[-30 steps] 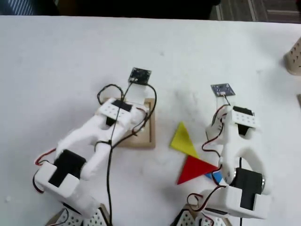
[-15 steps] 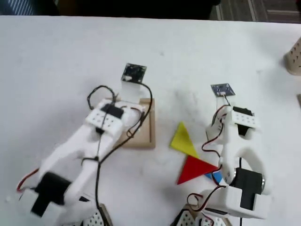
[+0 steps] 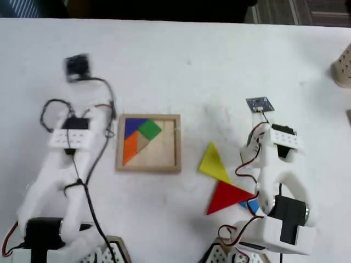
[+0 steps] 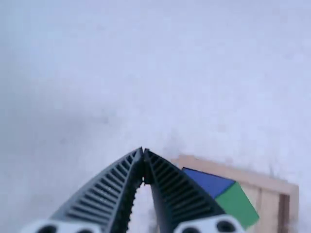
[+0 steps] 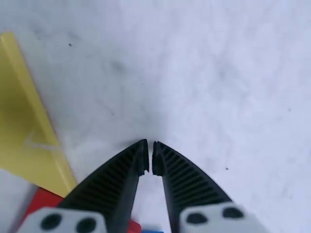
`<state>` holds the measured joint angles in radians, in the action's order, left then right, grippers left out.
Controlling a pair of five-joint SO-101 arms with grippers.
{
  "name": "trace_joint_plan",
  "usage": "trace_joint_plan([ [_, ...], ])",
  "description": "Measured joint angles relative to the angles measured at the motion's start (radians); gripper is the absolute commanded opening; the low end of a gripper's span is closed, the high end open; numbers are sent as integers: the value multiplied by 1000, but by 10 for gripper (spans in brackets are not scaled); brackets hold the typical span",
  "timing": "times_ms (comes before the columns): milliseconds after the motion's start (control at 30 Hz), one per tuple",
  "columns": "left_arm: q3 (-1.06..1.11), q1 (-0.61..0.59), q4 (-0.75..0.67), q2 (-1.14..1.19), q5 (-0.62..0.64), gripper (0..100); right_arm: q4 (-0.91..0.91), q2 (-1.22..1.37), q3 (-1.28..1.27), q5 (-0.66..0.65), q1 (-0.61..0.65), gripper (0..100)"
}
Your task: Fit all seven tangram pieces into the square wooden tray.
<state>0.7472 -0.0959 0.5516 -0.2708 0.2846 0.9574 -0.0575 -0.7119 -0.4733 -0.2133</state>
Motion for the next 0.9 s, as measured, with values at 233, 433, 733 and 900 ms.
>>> trace_joint_plan([
  [233,5,-64,-63,0,34,24,9,-2,0,0,0,18],
  [433,43,-66,-201,61,34,24,229,-72,101,0,-6,18],
  [733,-23,-66,-155,155,34,24,528,-273,235,0,-55,18],
  [900,-25,-66,-155,155,34,24,474,-364,55,0,-54,18],
])
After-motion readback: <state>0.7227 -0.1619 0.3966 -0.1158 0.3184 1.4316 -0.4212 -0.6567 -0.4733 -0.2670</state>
